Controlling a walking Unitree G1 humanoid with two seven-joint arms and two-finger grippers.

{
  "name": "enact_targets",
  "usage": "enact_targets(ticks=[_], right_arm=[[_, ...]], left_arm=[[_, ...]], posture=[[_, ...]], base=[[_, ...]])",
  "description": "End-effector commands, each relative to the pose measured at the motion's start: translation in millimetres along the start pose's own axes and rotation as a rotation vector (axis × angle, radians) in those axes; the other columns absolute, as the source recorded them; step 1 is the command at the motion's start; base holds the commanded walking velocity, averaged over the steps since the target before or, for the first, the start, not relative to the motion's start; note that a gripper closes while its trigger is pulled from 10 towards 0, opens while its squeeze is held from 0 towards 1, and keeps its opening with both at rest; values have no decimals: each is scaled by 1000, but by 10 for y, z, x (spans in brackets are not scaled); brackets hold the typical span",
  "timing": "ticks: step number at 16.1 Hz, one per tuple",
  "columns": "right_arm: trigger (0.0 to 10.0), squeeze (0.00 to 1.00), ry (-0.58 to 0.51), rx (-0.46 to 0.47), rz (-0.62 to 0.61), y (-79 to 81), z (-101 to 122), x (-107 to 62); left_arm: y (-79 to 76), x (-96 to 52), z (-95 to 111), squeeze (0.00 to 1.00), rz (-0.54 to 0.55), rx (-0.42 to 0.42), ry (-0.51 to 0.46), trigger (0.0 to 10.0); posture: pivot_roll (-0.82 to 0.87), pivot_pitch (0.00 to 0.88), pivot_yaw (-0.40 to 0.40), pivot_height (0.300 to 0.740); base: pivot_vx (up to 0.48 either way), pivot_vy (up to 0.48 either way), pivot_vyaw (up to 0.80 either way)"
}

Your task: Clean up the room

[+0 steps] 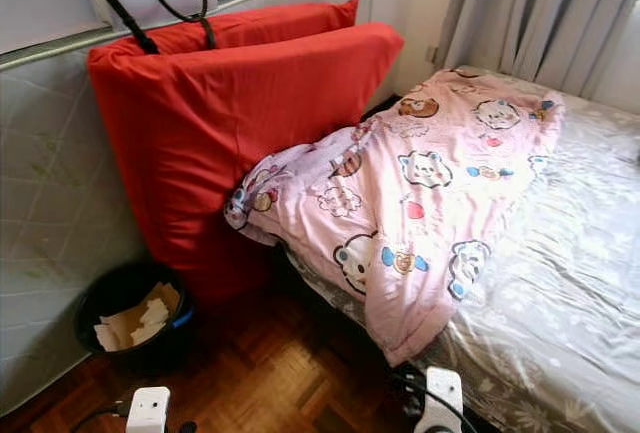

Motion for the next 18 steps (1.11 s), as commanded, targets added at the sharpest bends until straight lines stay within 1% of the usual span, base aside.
enact_targets(ticks=[1,2,4,6,8,9,11,13,16,18], right_arm=[[10000,0,33,9,-5,-12,-96,-15],[10000,0,55,19,-4,-35,-181,-36],[10000,0,83,35,-16,-158,-315,-86],[10000,0,107,33,-11,-178,-379,-104],[10000,0,111,35,-14,-186,-391,-107],[10000,0,114,15,-10,-175,-379,-101],[10000,0,94,40,-16,-189,-320,-88],[10000,0,86,44,-10,-183,-306,-87],[10000,0,89,26,-8,-157,-310,-83],[10000,0,85,10,-10,-91,-324,-80]], left_arm=[[-1,3,-9,0,3,-5,10,10000],[0,4,-4,0,3,-4,9,10000],[-3,7,12,0,1,-2,5,10000],[4,10,22,0,1,-1,3,10000],[16,12,30,0,3,-2,1,10000],[27,12,32,0,4,-2,2,10000],[37,13,29,0,3,4,5,10000],[50,13,31,0,4,8,6,10000],[59,13,37,0,5,8,3,10000],[56,15,50,0,5,9,-2,10000]], posture=[[24,0,-26,740],[23,0,-24,740],[22,0,-21,740],[21,0,-17,740],[24,0,-12,740],[23,0,-7,740],[21,0,1,740],[21,0,4,740],[29,0,4,740],[31,0,3,740]], base=[[0,0,0],[0,0,0],[0,0,0],[0,0,0],[0,0,0],[0,0,0],[0,0,0],[0,0,0],[0,0,0],[0,0,600]])
Point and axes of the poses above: a point about 5 cm out from each wrist's last joint towards the gripper, its own x axis pointing out of the wrist towards the gripper, its own z axis along the axis of the wrist's last joint, y = z × x, the point moved 6 cm from there along x, pointing out of the wrist towards the gripper, and after that the axes turned 4 degrees about x, right-handed, at the moved point
